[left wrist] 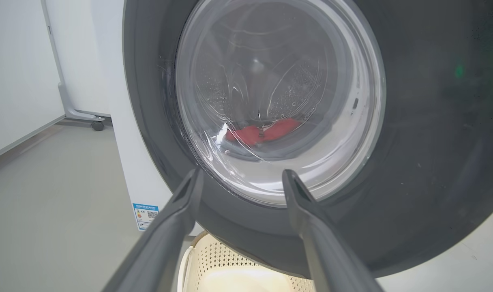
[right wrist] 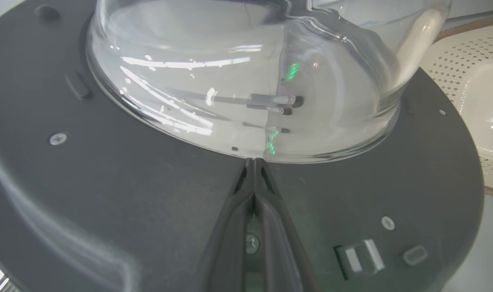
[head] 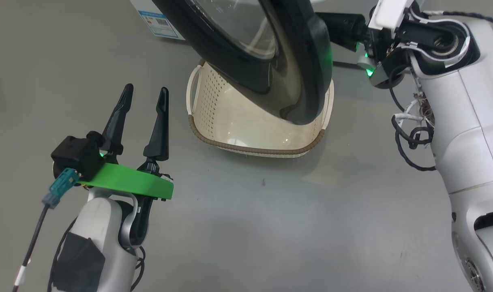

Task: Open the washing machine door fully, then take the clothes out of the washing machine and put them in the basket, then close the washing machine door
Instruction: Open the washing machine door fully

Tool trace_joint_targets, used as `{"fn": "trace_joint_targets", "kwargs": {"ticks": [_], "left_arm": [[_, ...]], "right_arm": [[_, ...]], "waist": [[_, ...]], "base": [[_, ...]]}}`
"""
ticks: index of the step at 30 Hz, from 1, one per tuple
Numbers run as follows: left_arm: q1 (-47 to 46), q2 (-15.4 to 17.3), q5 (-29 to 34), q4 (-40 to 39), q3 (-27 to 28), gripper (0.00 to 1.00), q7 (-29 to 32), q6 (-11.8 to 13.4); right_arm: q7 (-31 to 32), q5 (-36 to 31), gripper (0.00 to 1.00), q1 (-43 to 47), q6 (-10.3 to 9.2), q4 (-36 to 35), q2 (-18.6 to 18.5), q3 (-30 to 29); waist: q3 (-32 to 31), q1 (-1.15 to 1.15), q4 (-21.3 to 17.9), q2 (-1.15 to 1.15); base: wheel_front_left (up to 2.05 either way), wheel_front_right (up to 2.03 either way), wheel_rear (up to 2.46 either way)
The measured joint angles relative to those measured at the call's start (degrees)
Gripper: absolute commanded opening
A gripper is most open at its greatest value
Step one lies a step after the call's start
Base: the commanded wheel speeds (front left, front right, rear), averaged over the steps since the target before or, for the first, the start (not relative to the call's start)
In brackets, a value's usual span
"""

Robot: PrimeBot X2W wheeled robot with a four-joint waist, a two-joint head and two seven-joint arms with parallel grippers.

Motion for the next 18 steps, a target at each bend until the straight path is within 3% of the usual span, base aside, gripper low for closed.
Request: {"fn": "trace_joint_targets", "kwargs": {"ticks": [8, 18], "left_arm": [[1.7, 0.0, 0.1, 1.9, -1.1, 1.0, 0.0, 0.0], [3.3, 0.1, 0.2, 3.2, -2.7, 1.0, 0.0, 0.0]], "right_arm": [[-0.1, 2.5, 0.0, 5.5, 0.15, -0.1, 0.3, 3.0], [-5.8, 12.3, 0.0, 11.8, 0.15, -2.1, 0.3, 9.4]], "waist": [[-4.7, 0.0, 0.5, 0.0], [-9.0, 0.0, 2.8, 0.0]], "base": [[0.0, 0.0, 0.0], [0.0, 0.0, 0.0]]}}
